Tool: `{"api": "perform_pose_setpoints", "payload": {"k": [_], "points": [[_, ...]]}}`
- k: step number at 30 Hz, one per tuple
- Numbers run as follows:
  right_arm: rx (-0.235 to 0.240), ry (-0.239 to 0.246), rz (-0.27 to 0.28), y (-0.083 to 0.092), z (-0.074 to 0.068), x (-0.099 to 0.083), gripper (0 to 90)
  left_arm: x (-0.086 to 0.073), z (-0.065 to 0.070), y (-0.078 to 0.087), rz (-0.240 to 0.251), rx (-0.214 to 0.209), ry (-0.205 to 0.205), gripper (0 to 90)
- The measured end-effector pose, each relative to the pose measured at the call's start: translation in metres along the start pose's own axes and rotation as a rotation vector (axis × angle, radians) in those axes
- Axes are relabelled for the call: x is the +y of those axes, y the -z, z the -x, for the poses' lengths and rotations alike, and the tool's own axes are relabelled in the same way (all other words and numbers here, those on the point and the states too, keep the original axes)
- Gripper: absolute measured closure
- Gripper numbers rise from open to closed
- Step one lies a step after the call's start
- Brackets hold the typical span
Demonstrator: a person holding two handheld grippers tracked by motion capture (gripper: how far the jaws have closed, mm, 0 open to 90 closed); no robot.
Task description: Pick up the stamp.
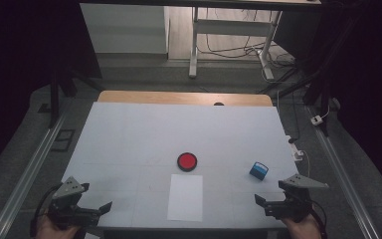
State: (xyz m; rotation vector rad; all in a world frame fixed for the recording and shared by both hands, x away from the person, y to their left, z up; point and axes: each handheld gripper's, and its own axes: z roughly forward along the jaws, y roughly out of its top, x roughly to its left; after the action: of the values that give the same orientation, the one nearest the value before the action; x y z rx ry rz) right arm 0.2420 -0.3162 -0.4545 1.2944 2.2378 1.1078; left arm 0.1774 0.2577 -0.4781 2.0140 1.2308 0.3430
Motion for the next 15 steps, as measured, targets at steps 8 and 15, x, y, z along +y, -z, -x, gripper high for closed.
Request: {"api": "perform_pose_setpoints", "payload": {"k": [8,15], "points": [[0.01,0.007,-0.011,-0.0013,-0.0003,0.0006,0.0,0.0005,0.0012,-0.0015,-0.013,-0.018,-0.024,0.0],[0.008,0.019,-0.02,-0.0016,-0.0016,0.0003,0.0,0.0009,0.0008,-0.0018,-0.016,-0.04,-0.03,0.4]]}}
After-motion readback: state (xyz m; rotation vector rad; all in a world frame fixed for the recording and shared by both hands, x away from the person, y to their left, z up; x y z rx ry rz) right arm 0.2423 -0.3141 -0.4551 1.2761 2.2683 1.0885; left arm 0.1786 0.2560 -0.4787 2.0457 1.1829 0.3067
